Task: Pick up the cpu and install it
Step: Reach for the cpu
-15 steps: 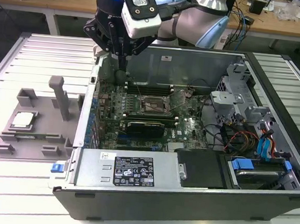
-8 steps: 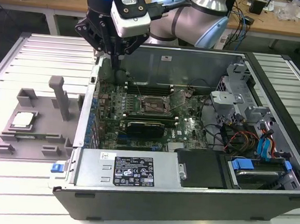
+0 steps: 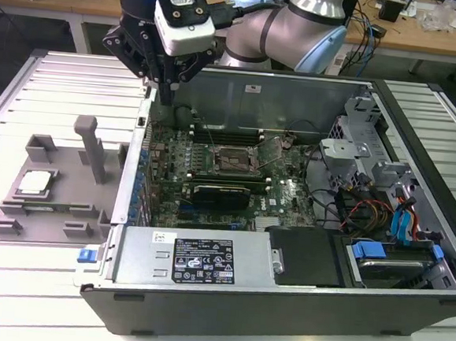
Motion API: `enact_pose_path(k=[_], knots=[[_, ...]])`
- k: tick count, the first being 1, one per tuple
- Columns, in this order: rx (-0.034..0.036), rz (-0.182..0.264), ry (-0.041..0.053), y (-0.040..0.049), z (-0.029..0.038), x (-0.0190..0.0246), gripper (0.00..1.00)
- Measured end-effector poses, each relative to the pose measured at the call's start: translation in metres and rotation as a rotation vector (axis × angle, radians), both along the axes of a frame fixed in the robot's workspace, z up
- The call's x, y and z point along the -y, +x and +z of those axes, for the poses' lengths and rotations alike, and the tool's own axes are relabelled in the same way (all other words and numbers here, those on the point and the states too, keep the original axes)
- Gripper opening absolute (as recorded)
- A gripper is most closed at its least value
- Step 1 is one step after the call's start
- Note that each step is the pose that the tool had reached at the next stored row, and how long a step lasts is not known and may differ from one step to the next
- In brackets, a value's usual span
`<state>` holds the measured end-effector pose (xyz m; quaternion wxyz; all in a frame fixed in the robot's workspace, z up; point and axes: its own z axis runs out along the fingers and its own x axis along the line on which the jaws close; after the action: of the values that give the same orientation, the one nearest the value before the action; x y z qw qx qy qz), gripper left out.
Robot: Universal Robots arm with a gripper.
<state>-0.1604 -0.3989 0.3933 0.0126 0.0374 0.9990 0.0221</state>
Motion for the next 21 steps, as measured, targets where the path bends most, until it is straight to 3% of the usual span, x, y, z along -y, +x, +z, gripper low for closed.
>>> enact_pose_path(k=[10, 17, 21], knots=[[0.0001, 0.0, 0.0, -0.0138, 0.0, 0.0, 0.11], [0.0009, 0.0, 0.0001, -0.0285, 0.0, 0.0, 0.11], [0.0022, 0.0, 0.0, -0.0418, 0.0, 0.0, 0.11]])
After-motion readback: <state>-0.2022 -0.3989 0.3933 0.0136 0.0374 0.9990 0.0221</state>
